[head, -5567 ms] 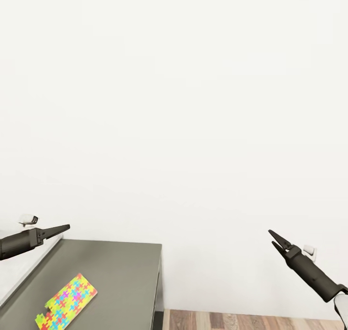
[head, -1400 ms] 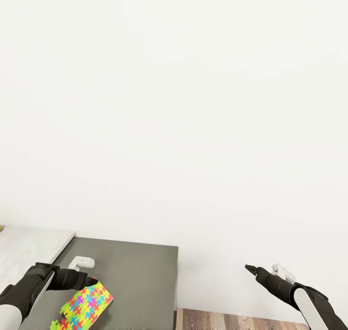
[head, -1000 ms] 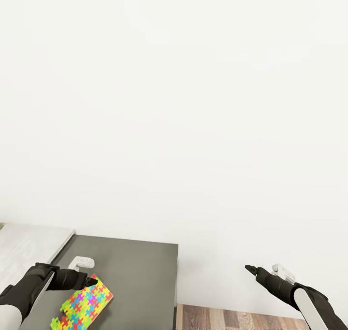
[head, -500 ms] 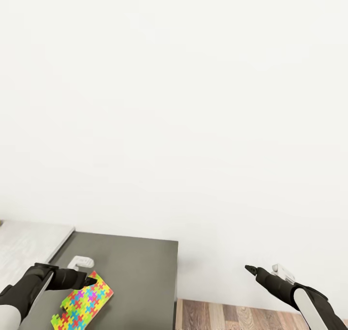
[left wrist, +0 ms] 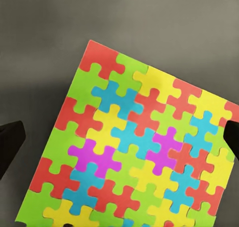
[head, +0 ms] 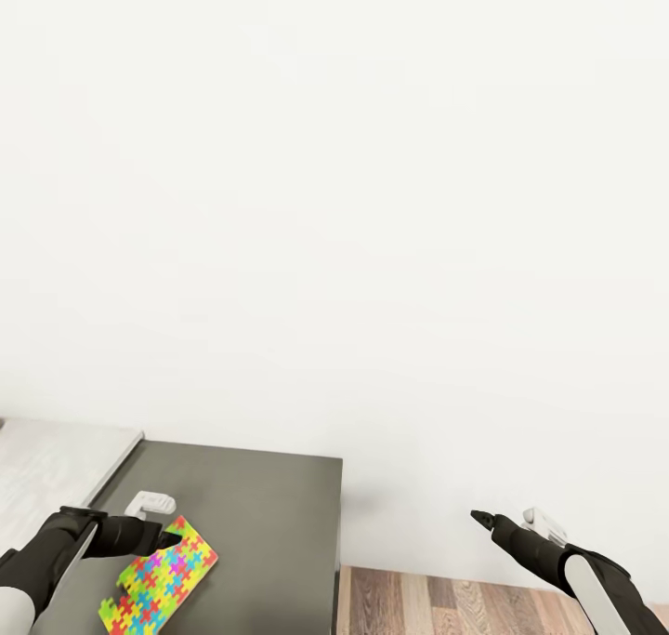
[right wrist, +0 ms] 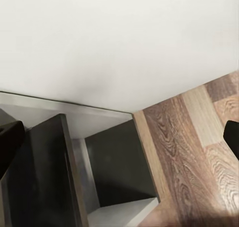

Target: Put all the toys in the child's room - the three board games (two on the bed and one on the table), the two jigsaw puzzles on the table, and the tennis ball on the table - inside the toy box on the table in the child's room.

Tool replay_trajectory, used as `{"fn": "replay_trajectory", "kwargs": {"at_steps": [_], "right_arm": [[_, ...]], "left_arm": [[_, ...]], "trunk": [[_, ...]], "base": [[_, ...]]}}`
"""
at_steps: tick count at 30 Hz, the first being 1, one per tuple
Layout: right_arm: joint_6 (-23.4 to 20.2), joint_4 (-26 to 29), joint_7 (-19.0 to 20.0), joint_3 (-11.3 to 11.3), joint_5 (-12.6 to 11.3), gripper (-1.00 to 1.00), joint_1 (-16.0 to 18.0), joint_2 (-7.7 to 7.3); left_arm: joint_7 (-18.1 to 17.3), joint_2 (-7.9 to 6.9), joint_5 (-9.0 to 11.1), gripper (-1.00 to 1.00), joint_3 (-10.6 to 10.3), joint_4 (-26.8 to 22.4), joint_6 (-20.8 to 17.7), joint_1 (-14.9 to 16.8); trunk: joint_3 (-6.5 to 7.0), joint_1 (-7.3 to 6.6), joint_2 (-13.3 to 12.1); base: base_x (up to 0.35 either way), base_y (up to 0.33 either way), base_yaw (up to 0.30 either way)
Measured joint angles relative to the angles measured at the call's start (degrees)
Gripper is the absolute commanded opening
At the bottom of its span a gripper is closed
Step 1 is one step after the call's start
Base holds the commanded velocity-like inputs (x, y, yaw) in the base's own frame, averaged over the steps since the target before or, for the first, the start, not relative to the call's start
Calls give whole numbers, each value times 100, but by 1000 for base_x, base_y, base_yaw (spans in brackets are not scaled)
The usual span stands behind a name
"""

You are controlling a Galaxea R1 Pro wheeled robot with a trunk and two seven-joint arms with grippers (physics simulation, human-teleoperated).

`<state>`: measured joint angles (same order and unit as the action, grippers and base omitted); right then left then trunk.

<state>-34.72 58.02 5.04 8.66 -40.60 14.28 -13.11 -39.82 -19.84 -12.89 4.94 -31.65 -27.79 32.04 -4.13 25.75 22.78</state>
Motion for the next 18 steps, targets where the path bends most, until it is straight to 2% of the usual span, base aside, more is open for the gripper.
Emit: {"fn": "replay_trajectory", "kwargs": {"at_steps": [18], "right_arm": [[-1,-11,0,0,0,100,0,0]], "left_arm": [[2,-11,-2,100,3,1,116,0]], "trunk": [[-170,0,0]], "base": [[0,0,0]]}}
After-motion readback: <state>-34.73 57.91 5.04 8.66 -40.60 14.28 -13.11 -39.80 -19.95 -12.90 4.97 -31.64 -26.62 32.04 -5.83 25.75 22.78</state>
